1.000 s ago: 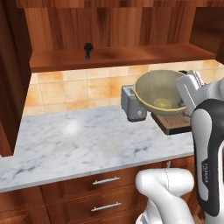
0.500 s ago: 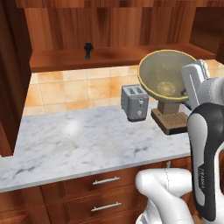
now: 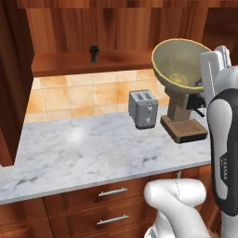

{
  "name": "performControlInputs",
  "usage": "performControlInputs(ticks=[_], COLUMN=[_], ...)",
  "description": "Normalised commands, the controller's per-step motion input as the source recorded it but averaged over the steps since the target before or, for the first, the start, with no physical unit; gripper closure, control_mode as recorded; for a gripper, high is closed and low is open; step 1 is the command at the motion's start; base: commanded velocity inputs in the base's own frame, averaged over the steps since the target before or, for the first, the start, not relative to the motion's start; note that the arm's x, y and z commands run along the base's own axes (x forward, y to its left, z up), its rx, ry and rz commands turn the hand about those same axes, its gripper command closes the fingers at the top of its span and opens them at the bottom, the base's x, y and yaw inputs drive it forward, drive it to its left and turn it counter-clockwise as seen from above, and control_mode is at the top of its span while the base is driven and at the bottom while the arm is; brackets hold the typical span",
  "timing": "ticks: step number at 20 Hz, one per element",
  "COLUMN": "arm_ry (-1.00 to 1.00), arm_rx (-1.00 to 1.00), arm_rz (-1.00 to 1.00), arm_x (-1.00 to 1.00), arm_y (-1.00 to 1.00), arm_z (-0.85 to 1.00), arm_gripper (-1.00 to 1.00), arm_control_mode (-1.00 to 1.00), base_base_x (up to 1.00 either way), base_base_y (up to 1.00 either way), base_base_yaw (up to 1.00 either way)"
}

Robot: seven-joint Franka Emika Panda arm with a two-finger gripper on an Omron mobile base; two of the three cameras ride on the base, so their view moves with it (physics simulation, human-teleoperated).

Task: Pick the mug and place it in the sink. Pick the bowl and place it in the open cabinet and then close the cabinet.

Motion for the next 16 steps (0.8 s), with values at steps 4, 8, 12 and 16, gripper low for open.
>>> performControlInputs(ticks=[4, 8, 12, 16], arm_ry=[0.03, 0.00, -0.01, -0.05], arm_rx=[0.00, 0.00, 0.00, 0.01], arm_rz=[0.00, -0.01, 0.00, 0.00], arm_x=[0.39, 0.43, 0.50, 0.47], arm_y=[0.00, 0.00, 0.00, 0.00], arm_z=[0.12, 0.00, 0.00, 0.00], arm_gripper=[1.00, 1.00, 1.00, 1.00], arm_control_mode=[-1.00, -1.00, -1.00, -1.00], base_base_x=[0.00, 0.00, 0.00, 0.00], base_base_y=[0.00, 0.00, 0.00, 0.00], base_base_yaw=[0.00, 0.00, 0.00, 0.00])
